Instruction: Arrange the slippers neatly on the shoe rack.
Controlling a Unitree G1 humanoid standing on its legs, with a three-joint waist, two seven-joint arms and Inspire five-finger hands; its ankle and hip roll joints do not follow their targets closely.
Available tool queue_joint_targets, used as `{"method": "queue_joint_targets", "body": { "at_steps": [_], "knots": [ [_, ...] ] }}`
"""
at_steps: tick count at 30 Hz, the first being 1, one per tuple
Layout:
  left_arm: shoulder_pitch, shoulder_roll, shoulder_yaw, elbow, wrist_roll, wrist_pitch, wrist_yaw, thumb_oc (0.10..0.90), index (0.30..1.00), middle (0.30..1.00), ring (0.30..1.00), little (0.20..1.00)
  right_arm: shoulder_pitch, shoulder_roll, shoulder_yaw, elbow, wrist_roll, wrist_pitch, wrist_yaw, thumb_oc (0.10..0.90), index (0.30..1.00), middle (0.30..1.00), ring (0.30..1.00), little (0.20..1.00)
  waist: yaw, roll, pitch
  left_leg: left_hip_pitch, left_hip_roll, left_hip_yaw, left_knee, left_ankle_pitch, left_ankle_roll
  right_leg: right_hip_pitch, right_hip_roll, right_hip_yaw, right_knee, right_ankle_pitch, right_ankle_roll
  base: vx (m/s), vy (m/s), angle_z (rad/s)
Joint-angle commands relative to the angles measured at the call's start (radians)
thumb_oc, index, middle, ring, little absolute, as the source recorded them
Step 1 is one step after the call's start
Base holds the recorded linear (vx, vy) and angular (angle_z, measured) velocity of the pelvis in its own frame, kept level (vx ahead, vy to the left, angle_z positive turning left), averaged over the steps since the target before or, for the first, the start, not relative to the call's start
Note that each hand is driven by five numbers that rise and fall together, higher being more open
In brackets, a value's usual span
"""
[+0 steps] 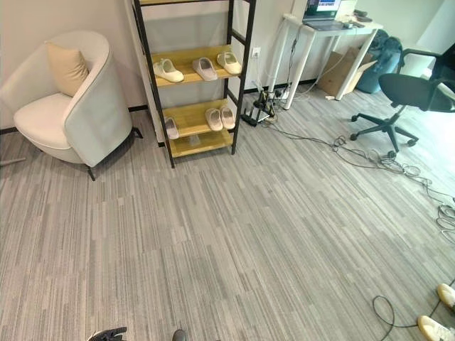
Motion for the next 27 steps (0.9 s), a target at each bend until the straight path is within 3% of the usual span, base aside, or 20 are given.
{"method": "queue_joint_targets", "body": {
  "at_steps": [1, 7, 9, 11, 12, 13, 14, 15, 16, 18, 19, 20, 22, 23, 25, 26, 27],
  "knots": [
    [-0.057, -0.035, -0.034, 0.053, 0.06, -0.015, -0.015, 0.8, 0.9, 0.9, 0.9, 0.9, 0.009, -0.011, 0.028, 0.001, -0.033, 0.003, 0.018, 0.8, 0.9, 0.9, 0.9, 0.9, -0.001, -0.003, -0.012, 0.066, 0.001, -0.079, 0.003, -0.125, -0.008, -0.039, -0.031, 0.038, 0.013, -0.012, 0.089, 0.07, -0.086, -0.04],
    [-0.053, -0.052, -0.066, 0.049, 0.09, -0.01, -0.008, 0.8, 0.9, 0.9, 0.9, 0.9, -0.004, -0.015, 0.026, -0.012, -0.02, 0.007, 0.025, 0.8, 0.9, 0.9, 0.9, 0.9, -0.017, 0.014, 0.013, 0.076, 0.015, -0.07, 0.003, -0.13, -0.019, -0.043, -0.024, 0.041, 0.013, -0.021, 0.076, 0.06, -0.096, -0.02],
    [-0.064, -0.044, -0.097, 0.015, 0.109, -0.02, 0.008, 0.8, 0.9, 0.9, 0.9, 0.9, -0.009, -0.018, 0.037, -0.016, -0.021, 0.007, 0.033, 0.8, 0.9, 0.9, 0.9, 0.9, -0.026, 0.014, 0.037, 0.047, 0.029, -0.056, 0.09, -0.16, -0.038, -0.047, -0.017, 0.059, 0.022, -0.034, 0.06, 0.05, -0.138, -0.03],
    [-0.066, -0.042, -0.111, -0.004, 0.107, -0.023, 0.003, 0.8, 0.9, 0.9, 0.9, 0.9, -0.005, -0.025, 0.038, -0.013, -0.025, 0.007, 0.041, 0.8, 0.9, 0.9, 0.9, 0.9, -0.031, 0.012, 0.066, -0.023, 0.034, -0.025, 0.291, -0.158, -0.077, -0.036, -0.012, 0.075, 0.031, -0.051, 0.043, 0.06, -0.161, 0.02],
    [-0.083, -0.046, -0.131, -0.024, 0.105, -0.023, 0.0, 0.8, 0.9, 0.9, 0.9, 0.9, -0.013, -0.038, 0.043, -0.004, -0.035, 0.014, 0.041, 0.8, 0.9, 0.9, 0.9, 0.9, -0.023, 0.002, 0.11, -0.151, 0.04, -0.013, 0.526, -0.063, -0.101, -0.018, -0.028, 0.07, 0.036, -0.056, 0.026, 0.06, -0.164, 0.22],
    [-0.083, -0.046, -0.131, -0.024, 0.105, -0.022, 0.0, 0.8, 0.9, 0.9, 0.9, 0.9, -0.014, -0.038, 0.043, -0.004, -0.035, 0.014, 0.041, 0.8, 0.9, 0.9, 0.9, 0.9, -0.025, 0.005, 0.108, -0.159, 0.042, -0.016, 0.536, -0.067, -0.101, -0.022, -0.025, 0.068, 0.037, -0.056, 0.026, 0.07, -0.183, 0.3],
    [-0.089, -0.05, -0.141, -0.033, 0.097, -0.023, -0.004, 0.8, 0.9, 0.9, 0.9, 0.9, -0.014, -0.044, 0.047, 0.001, -0.042, 0.02, 0.038, 0.8, 0.9, 0.9, 0.9, 0.9, -0.02, -0.002, 0.126, -0.22, 0.037, -0.011, 0.646, -0.031, -0.102, -0.008, -0.032, 0.063, 0.032, -0.058, 0.019, 0.13, -0.124, 0.2],
    [-0.095, -0.06, -0.159, -0.055, 0.081, -0.025, -0.008, 0.8, 0.9, 0.9, 0.9, 0.9, -0.013, -0.055, 0.058, 0.01, -0.061, 0.022, 0.03, 0.8, 0.9, 0.9, 0.9, 0.9, -0.011, -0.008, 0.145, -0.323, 0.042, 0.032, 0.726, -0.032, -0.087, 0.012, -0.039, 0.06, 0.023, -0.072, 0.013, 0.21, -0.132, 0.09],
    [-0.092, -0.07, -0.165, -0.055, 0.084, -0.027, -0.005, 0.8, 0.9, 0.9, 0.9, 0.9, -0.015, -0.056, 0.063, 0.014, -0.071, 0.024, 0.025, 0.8, 0.9, 0.9, 0.9, 0.9, -0.007, -0.009, 0.148, -0.363, 0.036, 0.047, 0.709, -0.043, -0.081, 0.024, -0.041, 0.062, 0.016, -0.081, 0.014, 0.31, -0.052, -0.12],
    [-0.082, -0.077, -0.167, -0.048, 0.09, -0.024, -0.005, 0.8, 0.9, 0.9, 0.9, 0.9, -0.019, -0.061, 0.06, 0.014, -0.072, 0.022, 0.022, 0.8, 0.9, 0.9, 0.9, 0.9, 0.014, 0.005, 0.138, -0.396, 0.032, 0.071, 0.55, -0.07, -0.063, 0.051, -0.025, 0.074, 0.013, -0.119, 0.023, 0.41, 0.069, -0.12],
    [-0.066, -0.079, -0.167, -0.039, 0.101, -0.024, -0.004, 0.8, 0.9, 0.9, 0.9, 0.9, -0.02, -0.061, 0.059, 0.007, -0.069, 0.019, 0.023, 0.8, 0.9, 0.9, 0.9, 0.9, 0.028, 0.011, 0.133, -0.396, 0.031, 0.08, 0.431, -0.06, -0.055, 0.07, -0.014, 0.082, 0.013, -0.138, 0.027, 0.65, 0.136, -0.17],
    [-0.048, -0.078, -0.159, -0.026, 0.117, -0.02, -0.011, 0.8, 0.9, 0.9, 0.9, 0.9, -0.017, -0.061, 0.058, 0.0, -0.07, 0.015, 0.024, 0.8, 0.9, 0.9, 0.9, 0.9, 0.061, 0.015, 0.121, -0.397, 0.025, 0.09, 0.232, 0.009, -0.058, 0.114, -0.003, 0.086, 0.013, -0.17, 0.034, 0.52, 0.101, -0.21],
    [-0.047, -0.078, -0.16, -0.026, 0.117, -0.02, -0.011, 0.8, 0.9, 0.9, 0.9, 0.9, -0.016, -0.061, 0.058, 0.0, -0.07, 0.015, 0.024, 0.8, 0.9, 0.9, 0.9, 0.9, 0.061, 0.008, 0.125, -0.384, 0.018, 0.094, 0.218, 0.015, -0.057, 0.121, -0.01, 0.086, 0.013, -0.174, 0.036, 0.35, 0.048, -0.38],
    [-0.019, -0.07, -0.129, -0.001, 0.13, -0.014, -0.013, 0.8, 0.9, 0.9, 0.9, 0.9, -0.019, -0.05, 0.055, -0.003, -0.073, 0.013, 0.03, 0.8, 0.9, 0.9, 0.9, 0.9, 0.08, -0.012, 0.095, -0.388, 0.019, 0.117, 0.143, 0.029, -0.049, 0.156, -0.009, 0.106, 0.013, -0.193, 0.045, 0.54, 0.076, -0.54],
    [0.0, -0.049, -0.096, 0.024, 0.137, -0.007, -0.003, 0.8, 0.9, 0.9, 0.9, 0.9, -0.012, -0.026, 0.057, -0.011, -0.079, 0.016, 0.032, 0.8, 0.9, 0.9, 0.9, 0.9, 0.084, -0.051, 0.067, -0.388, -0.012, 0.116, 0.191, 0.034, -0.022, 0.152, -0.039, 0.109, 0.067, -0.185, 0.057, 0.54, 0.078, -0.41],
    [0.0, -0.05, -0.096, 0.024, 0.137, -0.007, -0.003, 0.8, 0.9, 0.9, 0.9, 0.9, -0.012, -0.026, 0.057, -0.011, -0.079, 0.016, 0.032, 0.8, 0.9, 0.9, 0.9, 0.9, 0.085, -0.049, 0.065, -0.392, -0.009, 0.116, 0.191, 0.035, -0.022, 0.148, -0.036, 0.111, 0.067, -0.183, 0.057, 0.52, 0.093, -0.37],
    [0.003, -0.037, -0.074, 0.036, 0.135, -0.002, -0.007, 0.8, 0.9, 0.9, 0.9, 0.9, -0.025, -0.011, 0.056, -0.016, -0.078, 0.018, 0.042, 0.8, 0.9, 0.9, 0.9, 0.9, 0.096, -0.08, 0.048, -0.369, -0.023, 0.112, 0.221, -0.012, 0.002, 0.114, -0.054, 0.124, 0.191, -0.158, 0.101, 0.49, 0.11, -0.27]
  ]
}}
